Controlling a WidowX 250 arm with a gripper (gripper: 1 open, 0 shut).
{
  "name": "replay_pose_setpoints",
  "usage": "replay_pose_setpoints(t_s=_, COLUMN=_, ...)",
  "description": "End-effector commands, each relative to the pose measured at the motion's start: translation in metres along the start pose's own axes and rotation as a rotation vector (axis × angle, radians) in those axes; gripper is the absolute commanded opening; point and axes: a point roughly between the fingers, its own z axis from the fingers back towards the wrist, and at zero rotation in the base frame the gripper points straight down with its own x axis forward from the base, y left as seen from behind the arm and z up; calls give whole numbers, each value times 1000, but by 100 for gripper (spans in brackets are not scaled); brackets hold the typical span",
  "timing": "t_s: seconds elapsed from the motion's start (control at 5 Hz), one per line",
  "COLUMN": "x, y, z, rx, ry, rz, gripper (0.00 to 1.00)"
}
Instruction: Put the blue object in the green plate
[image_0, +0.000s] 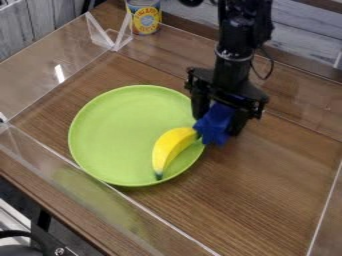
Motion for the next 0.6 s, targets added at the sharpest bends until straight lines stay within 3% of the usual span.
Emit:
replay_pose_setpoints(t_s=0.0, x=13, y=6, z=39, rx=-11, ry=-94, rz=-15, gripper=0)
replay_pose_setpoints(t_s=0.4, x=3, y=22, z=89, rx=-27, ry=-162, rz=-5, gripper=0)
